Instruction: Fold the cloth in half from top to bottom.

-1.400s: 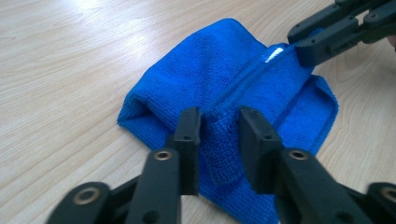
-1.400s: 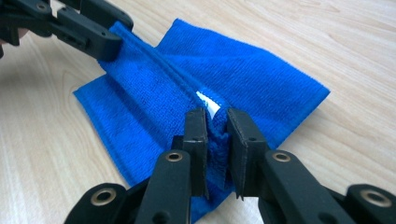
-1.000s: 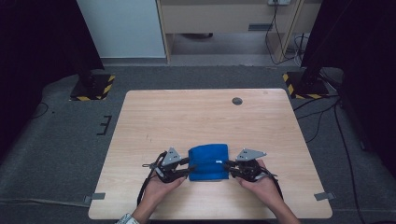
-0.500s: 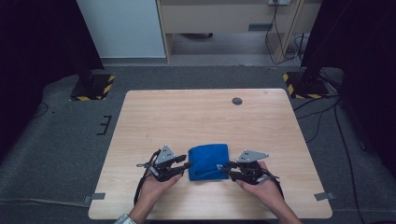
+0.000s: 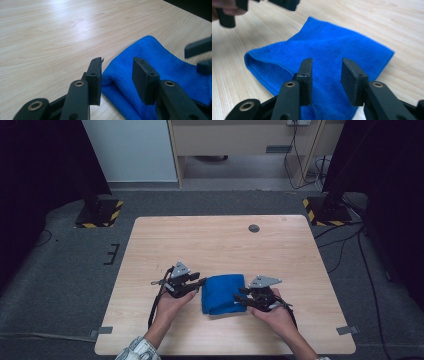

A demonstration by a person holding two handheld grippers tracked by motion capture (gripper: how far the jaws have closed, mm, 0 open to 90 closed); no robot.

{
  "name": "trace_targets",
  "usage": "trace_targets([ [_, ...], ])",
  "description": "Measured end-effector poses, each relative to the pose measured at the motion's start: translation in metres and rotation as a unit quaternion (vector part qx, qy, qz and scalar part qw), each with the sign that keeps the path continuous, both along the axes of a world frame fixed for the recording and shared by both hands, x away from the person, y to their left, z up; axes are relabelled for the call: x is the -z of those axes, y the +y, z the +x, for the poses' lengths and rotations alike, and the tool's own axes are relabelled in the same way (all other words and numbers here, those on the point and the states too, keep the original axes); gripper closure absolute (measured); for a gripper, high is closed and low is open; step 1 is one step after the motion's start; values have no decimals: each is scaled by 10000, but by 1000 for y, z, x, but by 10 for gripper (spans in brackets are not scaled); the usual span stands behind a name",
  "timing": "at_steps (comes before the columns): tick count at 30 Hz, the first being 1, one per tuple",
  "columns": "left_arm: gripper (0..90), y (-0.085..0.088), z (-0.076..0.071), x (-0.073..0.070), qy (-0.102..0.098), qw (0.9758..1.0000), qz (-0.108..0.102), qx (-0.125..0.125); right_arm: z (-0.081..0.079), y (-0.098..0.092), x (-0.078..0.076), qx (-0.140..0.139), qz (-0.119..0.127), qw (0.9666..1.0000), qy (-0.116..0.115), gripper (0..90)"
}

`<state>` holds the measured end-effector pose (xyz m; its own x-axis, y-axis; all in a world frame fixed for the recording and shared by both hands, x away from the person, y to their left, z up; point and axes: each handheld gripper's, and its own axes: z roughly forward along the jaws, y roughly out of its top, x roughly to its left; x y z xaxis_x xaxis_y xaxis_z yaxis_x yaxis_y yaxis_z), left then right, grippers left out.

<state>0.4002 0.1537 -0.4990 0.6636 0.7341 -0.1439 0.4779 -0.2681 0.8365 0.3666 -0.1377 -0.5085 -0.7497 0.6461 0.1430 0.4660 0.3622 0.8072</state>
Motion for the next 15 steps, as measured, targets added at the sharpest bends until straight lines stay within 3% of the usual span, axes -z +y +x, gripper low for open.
trace_targets([
  [4, 530, -7, 5, 9, 135, 9998, 137, 23, -4, 5, 3, -89, -79, 9999, 1, 610],
  [8, 512, -15, 8, 15, 129, 9994, 329, 15, -7, 7, 7, -150, -125, 9998, 36, 595],
  [15, 589, -20, 17, 27, 109, 9971, 750, -78, -11, 11, 15, -244, -272, 9992, 131, 559],
])
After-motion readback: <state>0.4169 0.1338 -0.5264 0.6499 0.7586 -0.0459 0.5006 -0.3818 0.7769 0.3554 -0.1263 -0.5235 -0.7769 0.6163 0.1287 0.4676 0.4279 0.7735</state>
